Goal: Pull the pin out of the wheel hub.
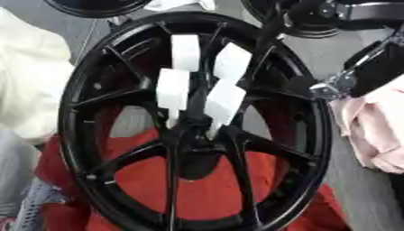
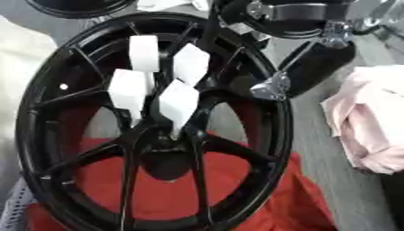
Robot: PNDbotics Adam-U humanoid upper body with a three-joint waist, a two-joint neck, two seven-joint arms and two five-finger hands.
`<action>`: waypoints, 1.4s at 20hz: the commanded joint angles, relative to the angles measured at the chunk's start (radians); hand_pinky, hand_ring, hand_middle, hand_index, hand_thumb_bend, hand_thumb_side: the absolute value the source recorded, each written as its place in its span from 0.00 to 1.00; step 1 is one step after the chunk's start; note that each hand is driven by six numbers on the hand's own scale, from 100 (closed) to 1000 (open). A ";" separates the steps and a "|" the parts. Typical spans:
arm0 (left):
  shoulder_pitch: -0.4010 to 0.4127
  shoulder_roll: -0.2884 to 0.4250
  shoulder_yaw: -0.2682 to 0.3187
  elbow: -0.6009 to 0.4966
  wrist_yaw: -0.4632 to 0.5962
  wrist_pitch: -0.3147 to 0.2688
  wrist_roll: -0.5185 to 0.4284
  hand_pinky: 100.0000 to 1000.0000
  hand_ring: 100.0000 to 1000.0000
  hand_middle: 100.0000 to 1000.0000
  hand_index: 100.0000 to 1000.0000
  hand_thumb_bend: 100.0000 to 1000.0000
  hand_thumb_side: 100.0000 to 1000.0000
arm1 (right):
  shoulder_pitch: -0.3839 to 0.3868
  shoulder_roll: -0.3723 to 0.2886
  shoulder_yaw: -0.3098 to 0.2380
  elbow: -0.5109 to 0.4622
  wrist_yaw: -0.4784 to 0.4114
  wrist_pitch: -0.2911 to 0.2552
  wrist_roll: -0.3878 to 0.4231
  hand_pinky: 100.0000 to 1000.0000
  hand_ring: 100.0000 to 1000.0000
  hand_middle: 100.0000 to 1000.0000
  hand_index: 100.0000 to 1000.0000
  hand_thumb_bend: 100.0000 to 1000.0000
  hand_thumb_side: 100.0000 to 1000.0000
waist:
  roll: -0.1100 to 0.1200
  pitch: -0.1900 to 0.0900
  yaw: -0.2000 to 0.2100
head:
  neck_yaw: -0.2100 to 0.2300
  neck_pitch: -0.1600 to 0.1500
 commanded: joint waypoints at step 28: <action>0.004 0.011 0.001 -0.021 0.005 0.003 0.003 0.80 0.68 0.69 0.88 0.03 0.85 | -0.190 0.193 -0.040 0.229 0.041 0.043 0.250 0.85 0.84 0.77 0.83 0.21 0.00 | 0.003 0.032 0.023 | -0.012 -0.003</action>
